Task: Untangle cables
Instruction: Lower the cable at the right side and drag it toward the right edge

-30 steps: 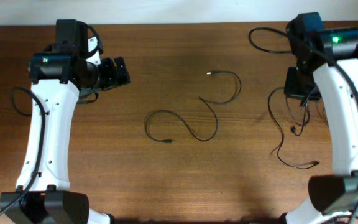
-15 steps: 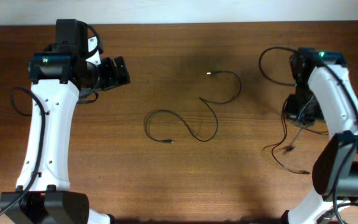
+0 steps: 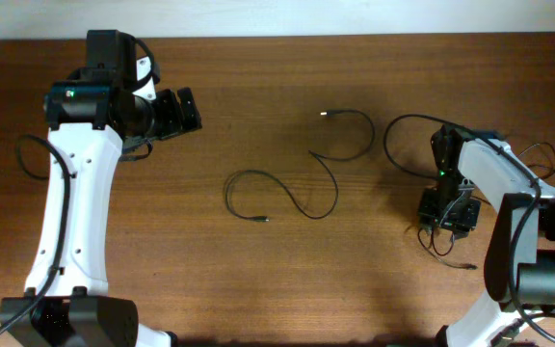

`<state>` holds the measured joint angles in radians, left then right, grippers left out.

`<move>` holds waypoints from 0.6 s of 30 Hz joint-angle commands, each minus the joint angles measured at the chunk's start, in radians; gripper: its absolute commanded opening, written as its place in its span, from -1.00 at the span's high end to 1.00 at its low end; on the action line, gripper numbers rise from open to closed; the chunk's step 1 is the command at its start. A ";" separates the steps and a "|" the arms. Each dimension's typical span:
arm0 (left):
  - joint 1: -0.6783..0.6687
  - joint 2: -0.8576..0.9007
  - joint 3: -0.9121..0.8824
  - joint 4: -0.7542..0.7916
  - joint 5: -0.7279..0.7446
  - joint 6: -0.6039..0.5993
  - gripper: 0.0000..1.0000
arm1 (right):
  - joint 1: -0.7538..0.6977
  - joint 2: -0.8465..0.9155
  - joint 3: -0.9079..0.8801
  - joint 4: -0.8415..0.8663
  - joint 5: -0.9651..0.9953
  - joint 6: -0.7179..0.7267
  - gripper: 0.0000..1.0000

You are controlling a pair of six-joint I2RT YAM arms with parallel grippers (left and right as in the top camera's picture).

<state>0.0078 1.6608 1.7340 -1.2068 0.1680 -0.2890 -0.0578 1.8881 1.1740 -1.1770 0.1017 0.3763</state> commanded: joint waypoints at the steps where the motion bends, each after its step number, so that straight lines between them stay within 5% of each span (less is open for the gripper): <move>1: 0.002 0.002 0.008 0.002 -0.005 -0.003 -0.98 | -0.003 0.004 -0.006 -0.004 -0.116 -0.073 -0.01; 6: 0.002 0.002 0.008 0.002 -0.005 -0.003 -0.98 | -0.003 0.004 -0.006 -0.005 -0.147 -0.111 -0.19; 18: 0.002 0.002 0.008 0.002 -0.005 -0.003 -0.98 | -0.002 0.004 -0.006 -0.015 -0.225 -0.163 -0.29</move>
<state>0.0078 1.6608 1.7340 -1.2068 0.1680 -0.2890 -0.0578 1.8881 1.1740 -1.1915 -0.1024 0.2276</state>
